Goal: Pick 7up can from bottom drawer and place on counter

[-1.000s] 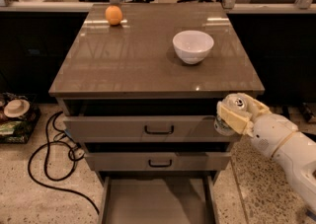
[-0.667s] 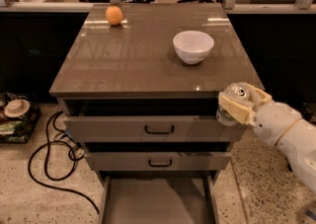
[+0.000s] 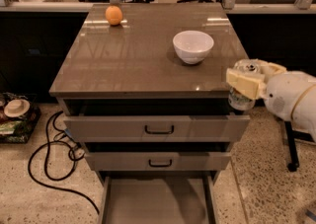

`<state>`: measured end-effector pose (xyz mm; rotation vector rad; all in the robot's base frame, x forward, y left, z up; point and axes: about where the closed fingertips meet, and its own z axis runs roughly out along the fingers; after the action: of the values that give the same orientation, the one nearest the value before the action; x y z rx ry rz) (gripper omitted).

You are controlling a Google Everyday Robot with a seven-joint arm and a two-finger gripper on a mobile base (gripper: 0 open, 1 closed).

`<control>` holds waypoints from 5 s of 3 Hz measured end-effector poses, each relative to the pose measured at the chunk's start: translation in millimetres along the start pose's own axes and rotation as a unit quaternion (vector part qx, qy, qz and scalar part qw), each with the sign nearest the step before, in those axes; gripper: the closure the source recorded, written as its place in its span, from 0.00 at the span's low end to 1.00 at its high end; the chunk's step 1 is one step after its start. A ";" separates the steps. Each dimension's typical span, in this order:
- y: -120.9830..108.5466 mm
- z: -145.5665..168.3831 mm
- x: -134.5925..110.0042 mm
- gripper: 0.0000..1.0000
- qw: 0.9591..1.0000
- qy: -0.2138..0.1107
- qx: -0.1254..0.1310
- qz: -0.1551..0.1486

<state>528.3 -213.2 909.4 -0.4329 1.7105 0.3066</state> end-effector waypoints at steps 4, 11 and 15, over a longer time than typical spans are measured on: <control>-17.7 -5.6 -69.7 1.00 0.999 0.018 0.026 0.003; 224.5 226.2 -59.8 1.00 0.949 -0.008 -0.311 0.041; 274.1 303.3 -75.7 1.00 0.924 -0.057 -0.377 -0.026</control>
Offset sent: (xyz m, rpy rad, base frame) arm 0.0148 -0.0098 0.0921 -0.0589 0.0519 -0.0659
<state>684.0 172.2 918.4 -0.9975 1.4141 0.9430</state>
